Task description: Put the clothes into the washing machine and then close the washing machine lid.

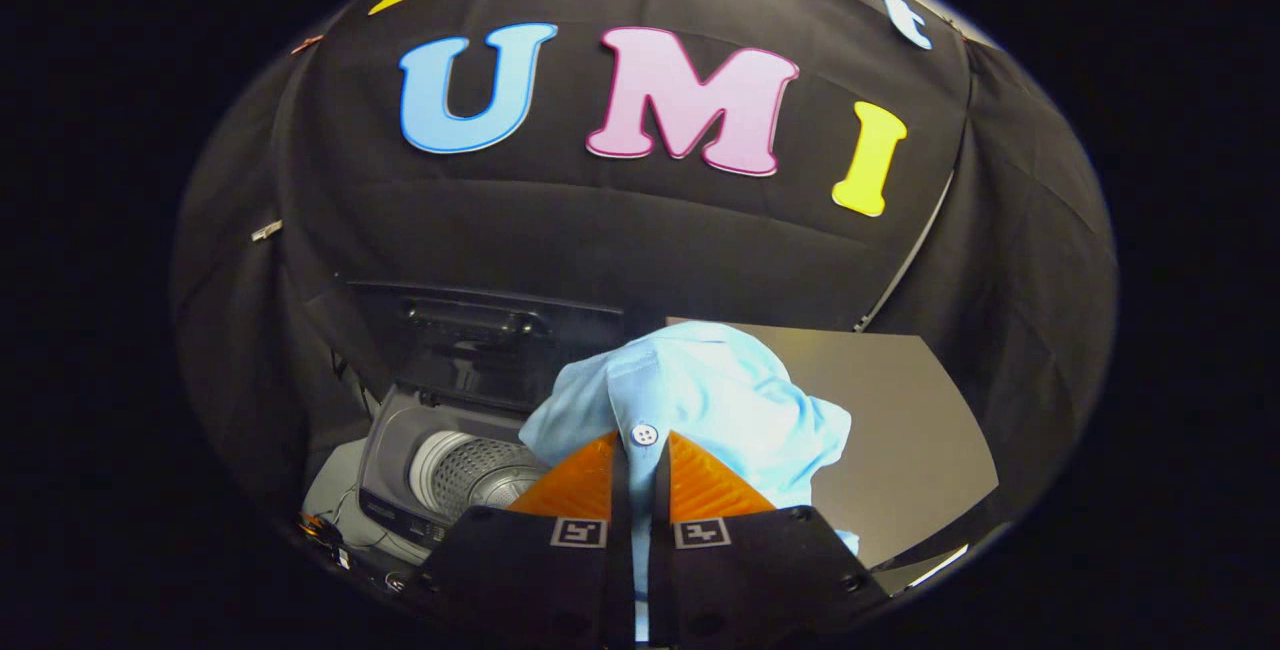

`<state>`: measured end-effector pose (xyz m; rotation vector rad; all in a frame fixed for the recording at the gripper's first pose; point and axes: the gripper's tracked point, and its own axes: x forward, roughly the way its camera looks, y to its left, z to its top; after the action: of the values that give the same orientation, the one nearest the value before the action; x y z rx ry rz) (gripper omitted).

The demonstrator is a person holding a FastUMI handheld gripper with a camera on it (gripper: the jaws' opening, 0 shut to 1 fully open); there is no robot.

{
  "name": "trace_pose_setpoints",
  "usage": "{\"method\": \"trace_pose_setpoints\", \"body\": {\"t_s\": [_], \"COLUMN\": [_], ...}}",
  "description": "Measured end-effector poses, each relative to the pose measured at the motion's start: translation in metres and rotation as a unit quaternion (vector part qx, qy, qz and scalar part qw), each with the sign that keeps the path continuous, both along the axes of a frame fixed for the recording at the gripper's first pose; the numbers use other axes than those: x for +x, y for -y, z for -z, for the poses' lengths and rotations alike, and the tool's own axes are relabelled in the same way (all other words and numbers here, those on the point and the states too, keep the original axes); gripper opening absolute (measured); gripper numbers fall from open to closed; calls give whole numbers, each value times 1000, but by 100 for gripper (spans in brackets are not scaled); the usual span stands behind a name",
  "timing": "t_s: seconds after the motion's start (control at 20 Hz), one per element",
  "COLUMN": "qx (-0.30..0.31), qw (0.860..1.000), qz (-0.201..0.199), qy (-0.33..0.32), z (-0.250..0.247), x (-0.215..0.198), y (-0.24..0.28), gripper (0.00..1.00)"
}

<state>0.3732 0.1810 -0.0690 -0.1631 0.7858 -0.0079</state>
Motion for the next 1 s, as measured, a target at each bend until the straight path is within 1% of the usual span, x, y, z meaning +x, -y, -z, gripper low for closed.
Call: {"method": "trace_pose_setpoints", "body": {"t_s": [0.2, 0.35, 0.55, 0.7, 1.0], "qx": [16, 19, 10, 38, 23], "qw": [1000, 999, 998, 997, 998], "qz": [-25, -33, -55, -68, -62], "qy": [-7, 0, -2, -6, -16], "z": [11, 15, 26, 43, 82], "x": [-9, -13, -17, -19, -21], "y": [-57, -82, -110, -136, -149], "gripper": [10, 10, 10, 10, 10]}}
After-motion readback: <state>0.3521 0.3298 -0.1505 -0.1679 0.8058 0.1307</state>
